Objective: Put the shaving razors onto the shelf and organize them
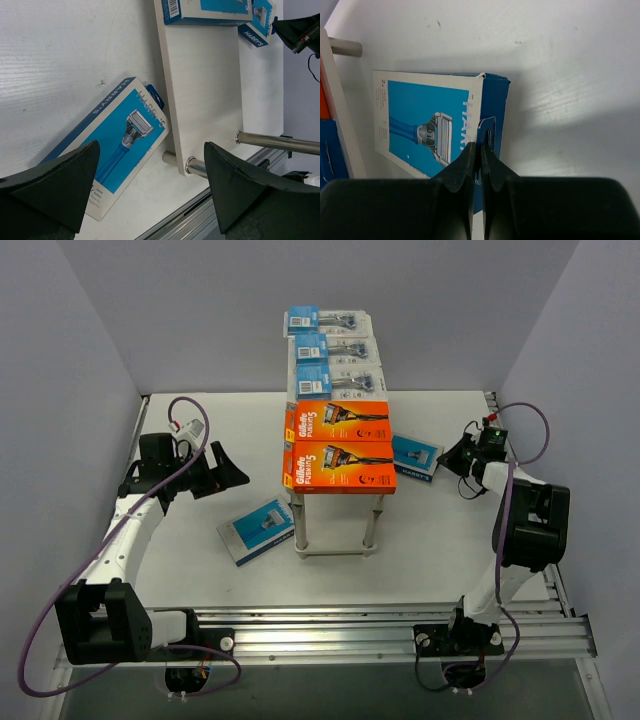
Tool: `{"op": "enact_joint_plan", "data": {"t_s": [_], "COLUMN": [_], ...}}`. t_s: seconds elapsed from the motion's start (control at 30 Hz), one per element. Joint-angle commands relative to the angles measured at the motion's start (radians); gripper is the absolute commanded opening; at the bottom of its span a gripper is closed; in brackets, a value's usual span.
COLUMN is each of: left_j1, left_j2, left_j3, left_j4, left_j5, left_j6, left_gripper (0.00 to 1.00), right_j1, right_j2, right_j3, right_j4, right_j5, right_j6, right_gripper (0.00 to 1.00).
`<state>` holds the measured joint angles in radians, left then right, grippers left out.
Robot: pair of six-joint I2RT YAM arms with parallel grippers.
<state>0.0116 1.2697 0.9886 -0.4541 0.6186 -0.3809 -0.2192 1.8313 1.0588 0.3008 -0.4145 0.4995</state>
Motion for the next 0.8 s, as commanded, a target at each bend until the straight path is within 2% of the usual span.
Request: {"op": "enact_joint_plan", "data": {"t_s": [0.0,0.23,0.4,0.57,0.77], "left_j1": [-0.039,-0.078,-0.079,-0.079,-0.081], "left_j2": [-0.004,0.017,0.002,0.013,0.008], "left_j3": [0.008,0.016,0.028,0.027,0.025], "left_j4": [0.003,-0.011,-0.028,-0.026,-0.024], "left_j5": [-0.026,-0.045,-0.072,-0.072,-0.072], "left_j6": [0.030,0.048,0.068,0.068,0.071], "left_gripper": [0.94,0.94,0.94,0.94,0.94], "right_j1": [-0.016,-0.032,-0.065,-0.081,-0.086], "right_j2": [-0.111,-0.247,-0.348,-0.460,-0.520], "right_j3": [-0.109,-0.244,-0.229,-0.186,-0.128], "right_j4": [0.072,0.061,-0.069,-0.175,-0.267], "right_j5": [-0.018,0.017,0.075,0.080,0.051], "right_j6": [0.013,0.025,0.008,0.014,0.001], "right_gripper": [0.00,0.00,0.00,0.00,0.00]}}
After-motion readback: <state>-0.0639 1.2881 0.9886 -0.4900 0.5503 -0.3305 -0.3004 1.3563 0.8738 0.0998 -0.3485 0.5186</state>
